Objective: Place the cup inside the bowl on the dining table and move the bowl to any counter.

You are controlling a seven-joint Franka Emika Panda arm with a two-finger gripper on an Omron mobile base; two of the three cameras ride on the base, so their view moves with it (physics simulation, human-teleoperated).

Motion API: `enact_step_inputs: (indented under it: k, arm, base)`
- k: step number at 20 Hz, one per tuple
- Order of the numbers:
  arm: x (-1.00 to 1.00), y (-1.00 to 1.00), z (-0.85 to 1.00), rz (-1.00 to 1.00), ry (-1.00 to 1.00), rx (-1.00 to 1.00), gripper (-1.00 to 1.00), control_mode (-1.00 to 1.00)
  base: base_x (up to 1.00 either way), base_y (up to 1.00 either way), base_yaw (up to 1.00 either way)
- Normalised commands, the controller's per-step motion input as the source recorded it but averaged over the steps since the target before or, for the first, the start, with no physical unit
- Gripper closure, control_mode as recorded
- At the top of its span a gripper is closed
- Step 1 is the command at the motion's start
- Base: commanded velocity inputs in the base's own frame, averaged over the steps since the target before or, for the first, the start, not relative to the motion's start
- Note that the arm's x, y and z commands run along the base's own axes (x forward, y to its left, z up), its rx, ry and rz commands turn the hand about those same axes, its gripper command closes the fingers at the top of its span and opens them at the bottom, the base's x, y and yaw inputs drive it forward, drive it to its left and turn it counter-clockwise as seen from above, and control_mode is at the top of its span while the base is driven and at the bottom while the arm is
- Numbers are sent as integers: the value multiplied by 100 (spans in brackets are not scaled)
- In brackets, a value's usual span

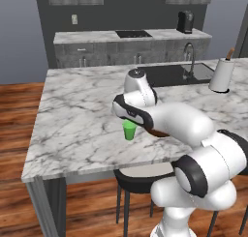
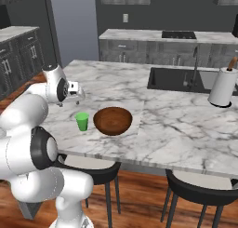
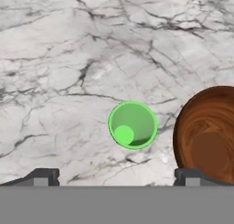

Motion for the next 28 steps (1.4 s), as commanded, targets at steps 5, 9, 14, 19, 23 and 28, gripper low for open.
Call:
enact_step_inputs:
  k: [5, 9, 14, 19, 23, 28]
  arm:
    - [0, 2, -19, 0, 8, 0, -100, -100]
    - [0, 4, -16, 0, 8, 0, -100, -100]
    - [1, 6, -19, 0, 3, 0, -100, -100]
    - [7, 6, -21, 0, 0, 0, -100, -100]
    - [8, 2, -16, 0, 0, -1, -100, -100]
    - [15, 0, -9, 0, 1, -2, -100, -100]
  base:
    - [0, 0, 0]
    - [0, 0, 0]
    - [0, 0, 0]
    - [0, 0, 0]
    - [0, 0, 0]
    - [0, 0, 0]
